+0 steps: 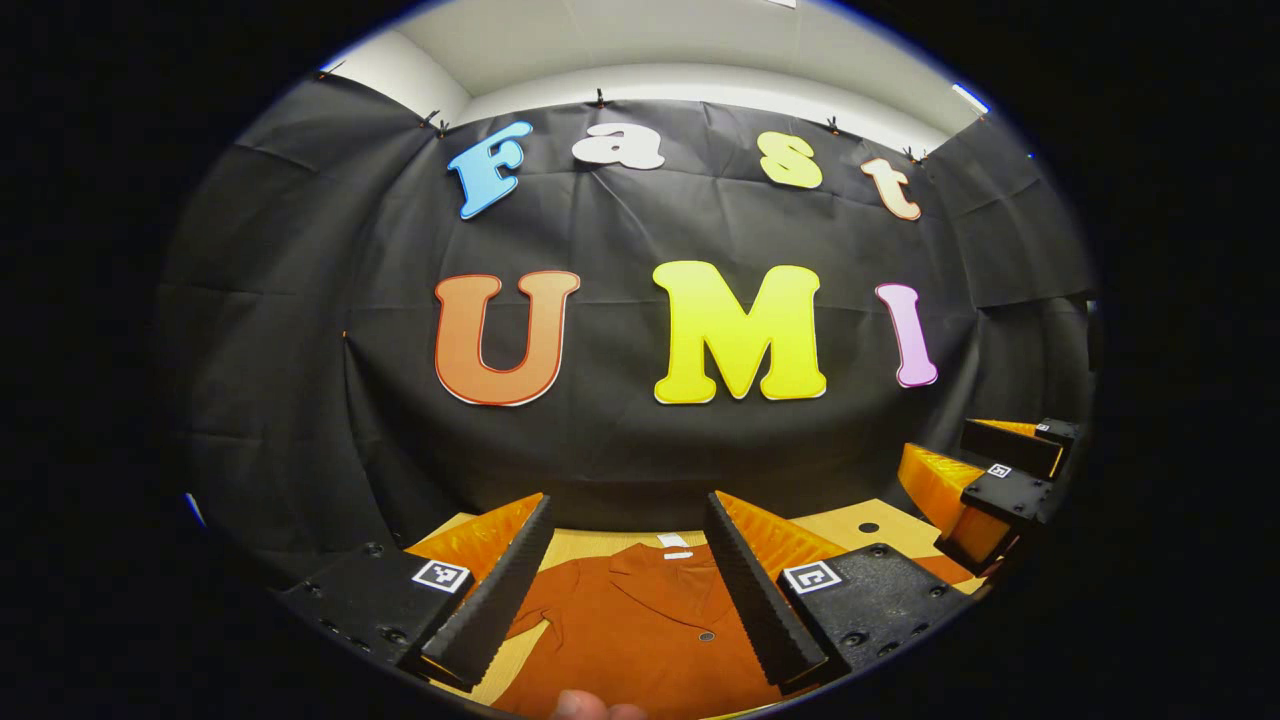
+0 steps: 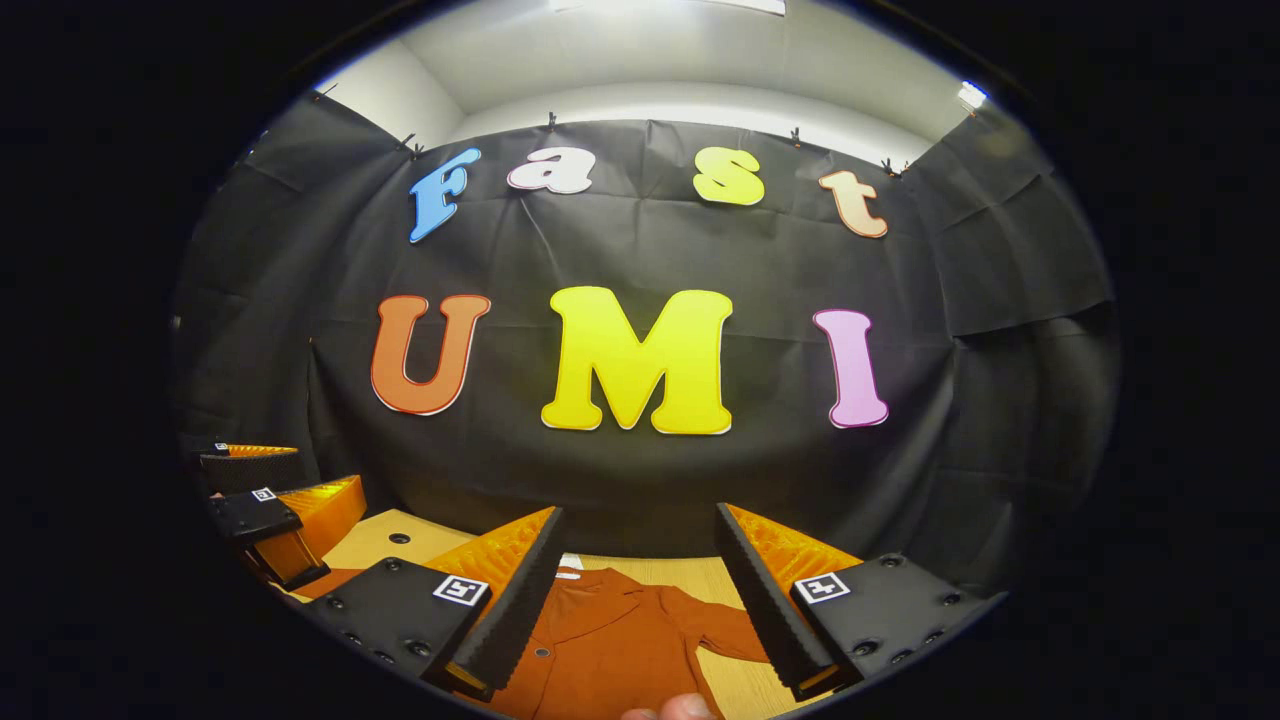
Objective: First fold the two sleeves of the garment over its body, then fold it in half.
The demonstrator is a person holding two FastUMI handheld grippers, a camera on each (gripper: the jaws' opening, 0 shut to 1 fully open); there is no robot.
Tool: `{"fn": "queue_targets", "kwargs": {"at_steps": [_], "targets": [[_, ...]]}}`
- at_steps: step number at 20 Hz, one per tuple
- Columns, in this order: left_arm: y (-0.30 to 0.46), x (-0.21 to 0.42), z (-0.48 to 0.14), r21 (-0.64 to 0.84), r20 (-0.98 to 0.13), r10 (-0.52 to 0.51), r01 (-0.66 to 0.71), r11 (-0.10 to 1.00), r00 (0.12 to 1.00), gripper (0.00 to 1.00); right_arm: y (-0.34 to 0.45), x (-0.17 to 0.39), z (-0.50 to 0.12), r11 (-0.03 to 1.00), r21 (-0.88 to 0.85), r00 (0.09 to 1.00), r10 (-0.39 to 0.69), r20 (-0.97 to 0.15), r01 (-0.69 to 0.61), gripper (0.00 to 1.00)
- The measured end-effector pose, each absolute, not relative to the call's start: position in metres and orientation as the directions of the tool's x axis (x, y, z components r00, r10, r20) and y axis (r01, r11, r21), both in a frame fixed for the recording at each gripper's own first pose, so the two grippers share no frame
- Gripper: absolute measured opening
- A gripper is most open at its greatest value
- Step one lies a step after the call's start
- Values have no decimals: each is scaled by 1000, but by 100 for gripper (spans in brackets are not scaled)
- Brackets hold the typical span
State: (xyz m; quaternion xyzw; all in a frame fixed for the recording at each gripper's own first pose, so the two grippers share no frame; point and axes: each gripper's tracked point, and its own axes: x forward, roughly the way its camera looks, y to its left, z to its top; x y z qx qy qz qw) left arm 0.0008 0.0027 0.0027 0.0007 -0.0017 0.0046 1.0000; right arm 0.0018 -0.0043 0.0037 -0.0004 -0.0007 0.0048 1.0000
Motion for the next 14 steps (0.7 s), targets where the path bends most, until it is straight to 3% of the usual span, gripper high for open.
{"fn": "queue_targets", "kwargs": {"at_steps": [14], "targets": [[20, -7, 7, 14, 17, 58, -58, 998, 998, 98, 19, 9, 0, 996, 1, 996, 84, -1, -84, 94]]}}
